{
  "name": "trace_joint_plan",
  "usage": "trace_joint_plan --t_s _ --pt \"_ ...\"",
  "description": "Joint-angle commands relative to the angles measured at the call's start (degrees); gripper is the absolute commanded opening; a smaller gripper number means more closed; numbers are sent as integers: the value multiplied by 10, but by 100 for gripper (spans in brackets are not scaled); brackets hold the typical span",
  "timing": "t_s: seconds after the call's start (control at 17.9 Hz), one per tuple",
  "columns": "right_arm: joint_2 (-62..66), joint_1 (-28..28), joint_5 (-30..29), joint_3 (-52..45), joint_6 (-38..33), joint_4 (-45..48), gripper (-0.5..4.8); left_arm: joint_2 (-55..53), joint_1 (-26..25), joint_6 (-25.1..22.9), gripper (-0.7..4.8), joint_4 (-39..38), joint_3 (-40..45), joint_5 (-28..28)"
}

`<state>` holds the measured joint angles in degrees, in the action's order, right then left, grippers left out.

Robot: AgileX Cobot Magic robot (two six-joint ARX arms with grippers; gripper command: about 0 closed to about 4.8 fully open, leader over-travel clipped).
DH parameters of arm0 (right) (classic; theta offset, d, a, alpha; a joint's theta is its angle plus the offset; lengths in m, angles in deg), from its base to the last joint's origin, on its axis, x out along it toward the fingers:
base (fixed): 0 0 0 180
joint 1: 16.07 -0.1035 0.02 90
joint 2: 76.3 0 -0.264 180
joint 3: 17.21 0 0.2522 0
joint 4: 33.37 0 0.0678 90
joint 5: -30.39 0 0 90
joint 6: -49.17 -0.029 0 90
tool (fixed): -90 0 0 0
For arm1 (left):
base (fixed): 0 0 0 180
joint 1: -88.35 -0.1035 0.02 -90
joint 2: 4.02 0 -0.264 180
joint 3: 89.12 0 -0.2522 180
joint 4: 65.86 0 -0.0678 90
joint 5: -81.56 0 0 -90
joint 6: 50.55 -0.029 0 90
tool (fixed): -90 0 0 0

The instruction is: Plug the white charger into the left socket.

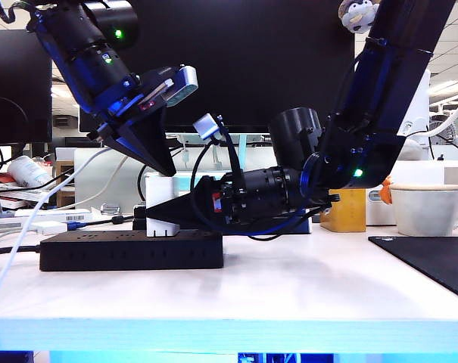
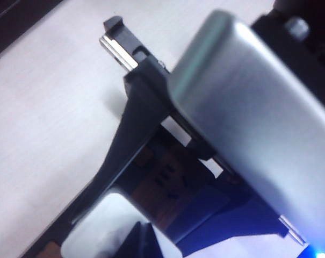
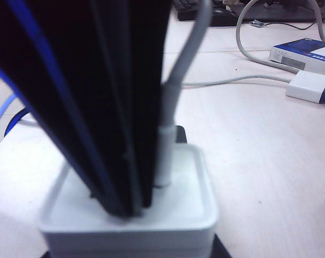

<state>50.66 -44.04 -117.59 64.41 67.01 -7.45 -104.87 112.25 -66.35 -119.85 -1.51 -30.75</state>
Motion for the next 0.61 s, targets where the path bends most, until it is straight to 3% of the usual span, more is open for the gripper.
trace_joint_plan --t_s 0.06,0.33,0.5,0.61 --pt "9 1 40 -5 -14 -38 -1 -17 0 0 -6 -73 15 41" --pt "9 1 41 -5 -17 -36 0 -17 0 -1 -6 -71 16 43" --pt "9 1 43 -5 -20 -31 126 -17 -1 -1 -6 -72 16 43" --pt "9 1 43 -5 -31 -24 126 -17 0 -1 -6 -72 16 43"
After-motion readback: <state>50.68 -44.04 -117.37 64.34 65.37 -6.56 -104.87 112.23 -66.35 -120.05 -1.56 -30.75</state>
